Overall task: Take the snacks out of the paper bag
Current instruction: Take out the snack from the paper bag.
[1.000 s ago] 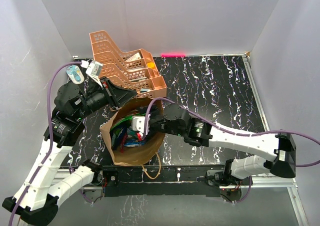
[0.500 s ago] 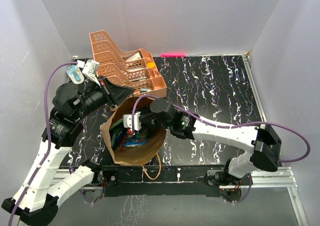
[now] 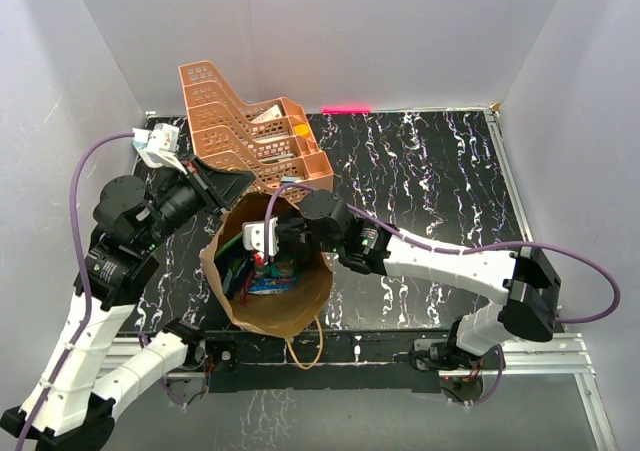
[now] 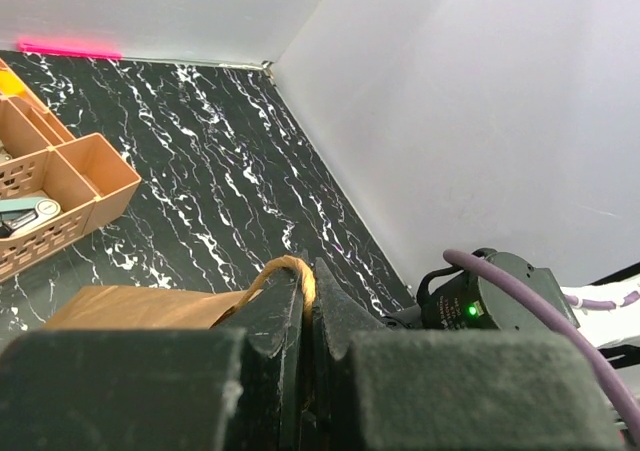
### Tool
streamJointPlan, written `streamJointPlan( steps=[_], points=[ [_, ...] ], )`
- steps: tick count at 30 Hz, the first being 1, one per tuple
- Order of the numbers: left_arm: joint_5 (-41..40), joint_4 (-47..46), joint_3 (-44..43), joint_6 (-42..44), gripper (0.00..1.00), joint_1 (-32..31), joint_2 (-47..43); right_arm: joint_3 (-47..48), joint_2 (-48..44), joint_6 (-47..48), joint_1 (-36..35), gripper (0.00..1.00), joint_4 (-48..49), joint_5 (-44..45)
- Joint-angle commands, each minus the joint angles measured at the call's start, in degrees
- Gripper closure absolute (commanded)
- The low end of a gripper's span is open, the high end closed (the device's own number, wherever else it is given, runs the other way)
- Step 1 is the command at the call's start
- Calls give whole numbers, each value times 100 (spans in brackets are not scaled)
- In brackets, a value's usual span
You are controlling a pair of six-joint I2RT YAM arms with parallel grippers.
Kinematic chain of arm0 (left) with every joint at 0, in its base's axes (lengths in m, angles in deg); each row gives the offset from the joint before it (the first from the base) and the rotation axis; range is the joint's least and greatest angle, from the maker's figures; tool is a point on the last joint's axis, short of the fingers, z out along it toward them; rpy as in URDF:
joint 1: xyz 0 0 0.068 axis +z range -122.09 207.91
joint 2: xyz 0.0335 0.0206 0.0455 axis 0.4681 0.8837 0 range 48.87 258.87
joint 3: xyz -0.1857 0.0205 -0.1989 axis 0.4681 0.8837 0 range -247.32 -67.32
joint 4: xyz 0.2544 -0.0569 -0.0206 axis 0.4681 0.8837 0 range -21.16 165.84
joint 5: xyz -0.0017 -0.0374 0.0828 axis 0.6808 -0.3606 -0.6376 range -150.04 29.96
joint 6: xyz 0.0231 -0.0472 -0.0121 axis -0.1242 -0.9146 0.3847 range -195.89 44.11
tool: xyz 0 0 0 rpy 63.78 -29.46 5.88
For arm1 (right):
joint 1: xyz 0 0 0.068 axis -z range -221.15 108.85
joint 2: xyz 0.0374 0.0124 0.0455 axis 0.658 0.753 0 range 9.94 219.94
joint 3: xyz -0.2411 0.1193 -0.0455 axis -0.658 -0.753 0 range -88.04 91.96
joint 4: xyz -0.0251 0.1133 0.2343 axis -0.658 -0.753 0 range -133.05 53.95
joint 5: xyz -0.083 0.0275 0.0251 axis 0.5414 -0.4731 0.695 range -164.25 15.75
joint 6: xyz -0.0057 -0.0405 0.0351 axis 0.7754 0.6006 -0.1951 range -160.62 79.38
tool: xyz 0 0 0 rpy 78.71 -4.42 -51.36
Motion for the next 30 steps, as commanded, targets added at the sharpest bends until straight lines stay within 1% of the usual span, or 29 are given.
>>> streamJointPlan(
  steps=[1,7,14,19,26,30],
  points=[
    [-504,-339,-76,-108,100,-26,-282,427,-306,-75,-2,92,785,-5],
    [-820,-205,-132,-38,100,-26,-301,659,-391,-76,-2,92,931,71],
    [-1130,-105,-134,-8,100,-26,-327,1017,-519,-133,-2,92,854,22],
    [-1343,-9,-205,54,100,-25,-359,1442,-617,-137,5,92,262,-110],
    [-1616,162,-248,81,100,-26,-401,2031,-1028,-358,-3,92,-508,-185],
    [-1706,226,-232,77,100,-26,-406,2457,-1289,-545,-2,92,-778,30]
  ],
)
